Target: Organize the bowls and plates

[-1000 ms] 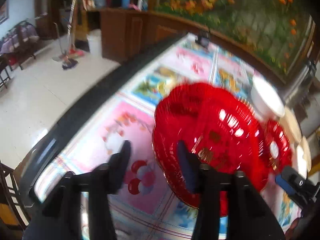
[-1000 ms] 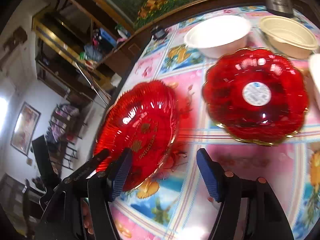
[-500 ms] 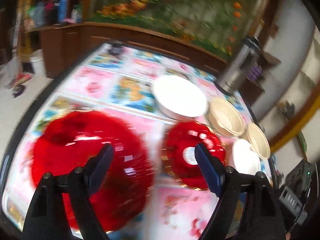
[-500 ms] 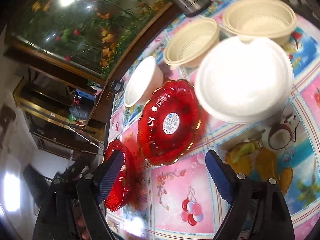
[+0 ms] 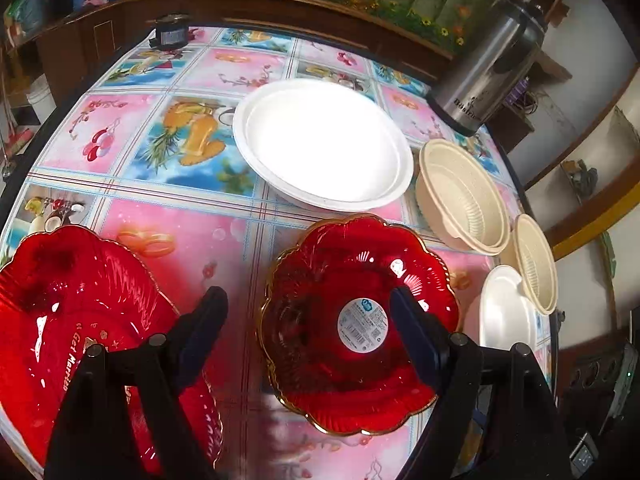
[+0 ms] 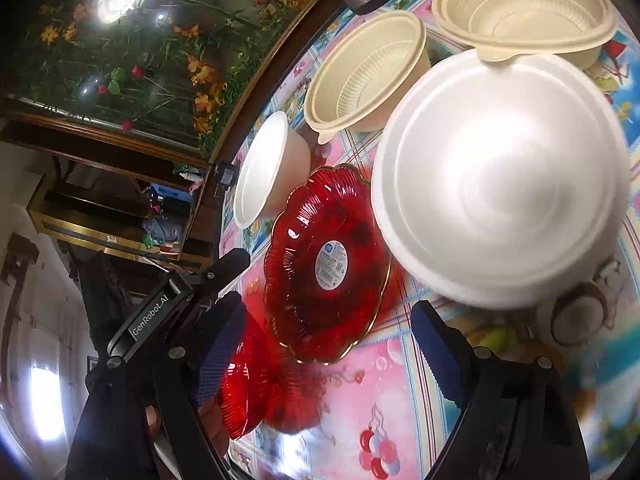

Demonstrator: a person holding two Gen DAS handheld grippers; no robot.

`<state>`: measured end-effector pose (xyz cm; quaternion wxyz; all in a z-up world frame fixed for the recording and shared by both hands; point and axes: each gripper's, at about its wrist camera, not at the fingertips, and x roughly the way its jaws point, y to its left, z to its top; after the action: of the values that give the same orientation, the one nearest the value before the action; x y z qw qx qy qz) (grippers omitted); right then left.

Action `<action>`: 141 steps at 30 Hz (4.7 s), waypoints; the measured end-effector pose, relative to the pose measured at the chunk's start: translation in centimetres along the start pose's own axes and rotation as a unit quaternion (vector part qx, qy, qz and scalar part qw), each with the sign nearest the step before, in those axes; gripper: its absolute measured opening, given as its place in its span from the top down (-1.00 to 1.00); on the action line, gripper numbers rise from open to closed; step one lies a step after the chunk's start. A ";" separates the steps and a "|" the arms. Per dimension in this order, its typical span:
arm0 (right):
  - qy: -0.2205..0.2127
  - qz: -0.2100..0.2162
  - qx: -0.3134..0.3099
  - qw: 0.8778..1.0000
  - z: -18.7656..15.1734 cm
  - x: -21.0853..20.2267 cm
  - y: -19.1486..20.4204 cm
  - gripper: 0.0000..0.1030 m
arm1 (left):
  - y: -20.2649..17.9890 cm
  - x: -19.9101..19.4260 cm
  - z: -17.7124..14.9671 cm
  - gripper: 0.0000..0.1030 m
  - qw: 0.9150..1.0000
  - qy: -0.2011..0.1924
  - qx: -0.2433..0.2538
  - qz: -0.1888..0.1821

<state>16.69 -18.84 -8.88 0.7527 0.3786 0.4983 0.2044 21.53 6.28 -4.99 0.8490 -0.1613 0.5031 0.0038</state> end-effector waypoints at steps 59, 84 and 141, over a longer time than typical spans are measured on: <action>-0.040 -0.075 -0.140 0.986 -3.9 -1.9 2.6 0.80 | -1.0 -6.5 -7.2 0.77 0.992 -0.084 0.047 0.083; -0.051 -0.059 -0.233 0.969 -8.4 -2.5 8.9 0.80 | 3.9 -12.7 -10.1 0.77 0.983 -0.157 -0.003 0.093; 0.054 -0.095 -0.337 0.935 -11.8 10.9 16.9 0.80 | 15.4 -10.6 -10.6 0.76 0.972 -0.114 -0.112 0.171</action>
<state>11.80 3.60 -4.84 0.8240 0.0419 0.4735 0.3084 4.70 19.56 -4.75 0.8643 -0.1654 0.4192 0.2234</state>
